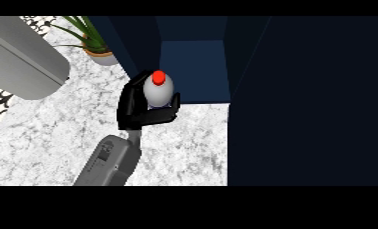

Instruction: Pick up the bottled water, place it into the cabinet and close the cabinet

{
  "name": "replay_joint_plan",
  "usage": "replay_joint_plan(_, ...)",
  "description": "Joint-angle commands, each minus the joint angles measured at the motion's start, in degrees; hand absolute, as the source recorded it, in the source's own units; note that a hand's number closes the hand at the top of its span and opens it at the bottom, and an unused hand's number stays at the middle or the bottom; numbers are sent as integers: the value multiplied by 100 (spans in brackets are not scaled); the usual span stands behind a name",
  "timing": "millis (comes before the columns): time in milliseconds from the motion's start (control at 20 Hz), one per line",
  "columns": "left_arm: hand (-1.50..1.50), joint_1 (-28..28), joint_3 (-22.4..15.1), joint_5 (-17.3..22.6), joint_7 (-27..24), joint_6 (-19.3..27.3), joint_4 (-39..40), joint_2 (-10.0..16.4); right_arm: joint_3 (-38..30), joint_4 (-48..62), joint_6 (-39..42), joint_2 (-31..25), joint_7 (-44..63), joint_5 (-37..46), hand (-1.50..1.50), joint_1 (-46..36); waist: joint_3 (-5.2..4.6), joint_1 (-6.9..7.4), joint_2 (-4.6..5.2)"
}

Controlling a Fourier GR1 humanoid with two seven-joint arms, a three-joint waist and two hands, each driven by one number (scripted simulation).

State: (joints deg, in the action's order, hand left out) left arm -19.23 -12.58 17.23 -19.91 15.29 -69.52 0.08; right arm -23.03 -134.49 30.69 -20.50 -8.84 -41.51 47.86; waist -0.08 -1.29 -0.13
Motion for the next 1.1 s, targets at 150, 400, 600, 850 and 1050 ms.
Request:
replay_joint_plan(150,150,-802,-620,-105,363,1398,524,-8,-69,-899,-223,166,339,-623,-150,209,1,-53,13)
replay_joint_plan(400,150,-1579,-526,-104,634,1687,1357,-8,-94,-789,-63,176,311,-720,-150,220,1,-83,21)
replay_joint_plan(600,150,-2049,-36,-134,446,1504,2177,-8,-151,-914,-64,162,362,-875,-150,352,-3,-109,41)
replay_joint_plan(850,150,-2606,54,321,268,1444,2829,-8,-1,-872,-294,53,510,-992,-150,122,-6,-102,69)
replay_joint_plan(1050,150,-3001,121,510,27,1607,3414,-8,-80,-980,-1,187,408,-956,-150,432,-6,-178,56)
